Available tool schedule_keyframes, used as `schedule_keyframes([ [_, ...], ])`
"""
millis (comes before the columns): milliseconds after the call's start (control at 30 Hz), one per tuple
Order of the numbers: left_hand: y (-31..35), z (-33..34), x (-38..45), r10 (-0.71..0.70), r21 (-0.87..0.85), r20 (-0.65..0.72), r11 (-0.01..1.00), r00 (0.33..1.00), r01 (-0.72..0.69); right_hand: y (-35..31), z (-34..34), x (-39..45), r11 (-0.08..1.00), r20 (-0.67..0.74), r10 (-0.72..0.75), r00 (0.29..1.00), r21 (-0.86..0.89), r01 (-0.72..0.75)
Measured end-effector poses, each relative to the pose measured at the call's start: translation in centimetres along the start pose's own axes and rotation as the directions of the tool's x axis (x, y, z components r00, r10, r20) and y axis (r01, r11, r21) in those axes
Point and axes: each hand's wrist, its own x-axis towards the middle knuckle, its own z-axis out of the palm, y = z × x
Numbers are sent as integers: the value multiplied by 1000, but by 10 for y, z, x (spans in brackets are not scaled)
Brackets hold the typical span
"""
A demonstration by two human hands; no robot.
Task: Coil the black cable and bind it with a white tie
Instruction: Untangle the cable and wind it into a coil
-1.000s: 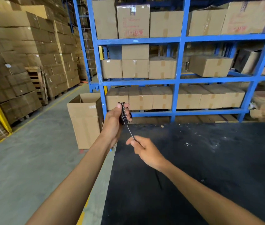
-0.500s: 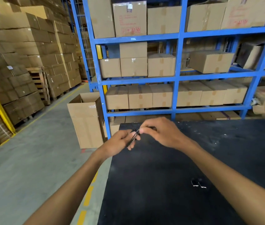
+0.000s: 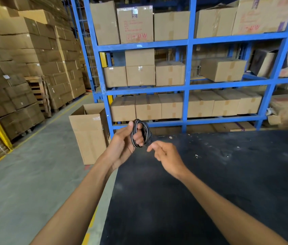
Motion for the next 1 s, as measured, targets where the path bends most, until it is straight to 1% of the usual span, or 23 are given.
schedule_keyframes([
  [67, 0, 1, 5, 19, -14, -36, 1000, 999, -20, -2, 10, -10, 1000, 42, 18, 999, -5, -18],
  [133, -4, 1, 9, 39, -28, -84, 999, 996, -41, -11, 18, -16, 992, 69, 32, 997, -123, -23],
  [200, -9, 0, 15, 72, 50, -140, 997, 988, -65, -20, 21, -21, 966, 50, 22, 998, -258, -8],
  [267, -15, -3, 19, 109, 148, -180, 986, 978, -83, -27, 21, -25, 955, 9, 12, 1000, -298, -8],
  [367, -24, -5, 21, 139, 213, -191, 972, 972, -97, -37, 17, -28, 965, -34, 31, 999, -260, -39],
  [400, -25, -4, 21, 139, 220, -196, 971, 971, -94, -39, 15, -27, 978, -47, 46, 998, -203, -55],
  [467, -28, -2, 20, 132, 233, -205, 969, 970, -83, -42, 12, -25, 996, -78, 83, 994, -26, -85],
  [533, -28, 2, 19, 132, 229, -205, 970, 970, -84, -42, 11, -24, 989, -119, 114, 986, 109, -101],
  [600, -28, 8, 18, 135, 221, -210, 971, 968, -88, -41, 11, -24, 977, -171, 121, 978, 194, -87],
  [667, -26, 13, 17, 127, 208, -221, 975, 967, -81, -43, 11, -22, 970, -198, 92, 976, 240, -43],
  [767, -25, 17, 16, 101, 178, -241, 982, 965, -58, -44, 7, -21, 956, -164, 40, 986, 294, 10],
  [833, -23, 18, 16, 100, 157, -240, 986, 966, -63, -43, 3, -20, 954, -113, 11, 993, 299, 23],
  [900, -22, 20, 16, 96, 152, -232, 986, 968, -62, -39, -1, -18, 969, -76, -25, 997, 243, 43],
  [967, -23, 20, 15, 88, 160, -234, 986, 968, -51, -37, -5, -16, 983, -81, -80, 993, 158, 93],
  [1000, -23, 19, 15, 81, 165, -236, 985, 968, -42, -36, -7, -15, 988, -124, -128, 984, 76, 138],
])
